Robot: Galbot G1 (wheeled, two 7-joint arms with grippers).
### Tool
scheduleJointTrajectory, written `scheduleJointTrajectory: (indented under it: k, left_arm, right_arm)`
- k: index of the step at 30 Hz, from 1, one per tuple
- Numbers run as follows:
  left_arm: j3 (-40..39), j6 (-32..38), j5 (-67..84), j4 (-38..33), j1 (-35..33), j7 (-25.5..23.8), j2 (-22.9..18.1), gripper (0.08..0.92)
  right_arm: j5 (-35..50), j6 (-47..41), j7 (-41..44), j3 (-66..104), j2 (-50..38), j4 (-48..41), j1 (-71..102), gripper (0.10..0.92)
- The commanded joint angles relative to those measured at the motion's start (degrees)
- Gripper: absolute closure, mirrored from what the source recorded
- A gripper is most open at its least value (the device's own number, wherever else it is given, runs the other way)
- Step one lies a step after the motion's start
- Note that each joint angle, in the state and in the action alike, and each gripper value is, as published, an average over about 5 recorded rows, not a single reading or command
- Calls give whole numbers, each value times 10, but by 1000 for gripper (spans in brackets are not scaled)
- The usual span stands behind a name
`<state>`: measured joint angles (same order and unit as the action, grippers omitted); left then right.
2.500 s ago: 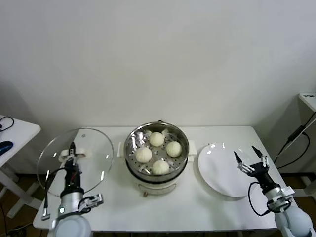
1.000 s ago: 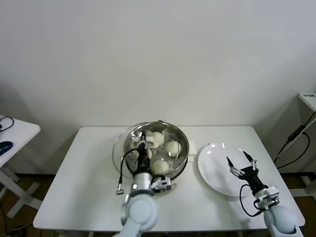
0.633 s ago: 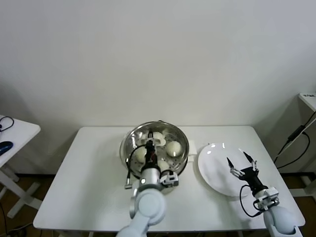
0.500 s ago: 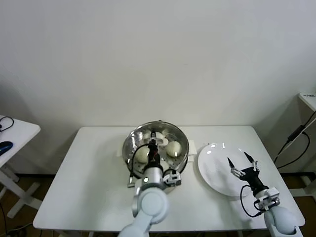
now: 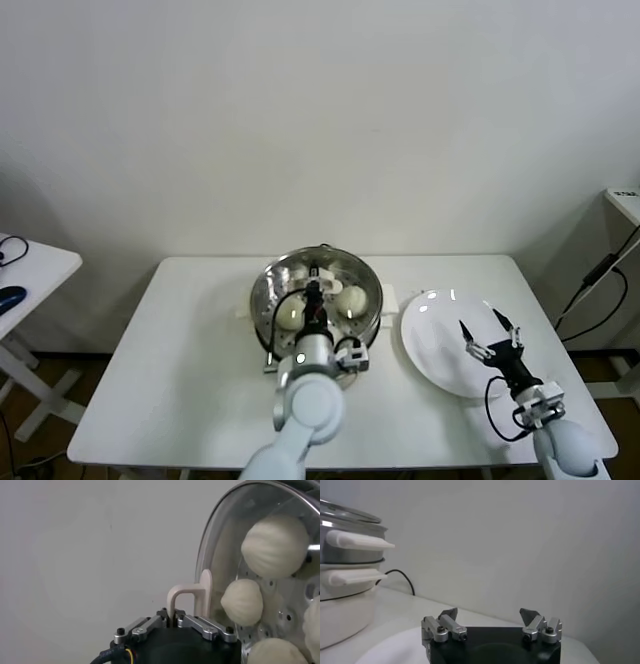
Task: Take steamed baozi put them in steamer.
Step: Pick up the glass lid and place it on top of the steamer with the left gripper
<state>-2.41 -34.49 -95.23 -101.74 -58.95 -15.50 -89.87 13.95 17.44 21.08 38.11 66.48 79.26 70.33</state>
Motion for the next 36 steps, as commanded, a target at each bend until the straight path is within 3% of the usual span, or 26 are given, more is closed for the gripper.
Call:
scheduleJointTrajectory:
  k: [1, 36]
  left_arm:
    - [-1, 3, -1, 9, 7, -2, -3, 845]
    - [1, 16, 0, 21, 9, 3, 3, 845]
  right_arm:
    - [-4, 2, 1, 2, 3, 0, 1, 203]
    - [-7, 4, 11, 12, 13, -1, 2, 203]
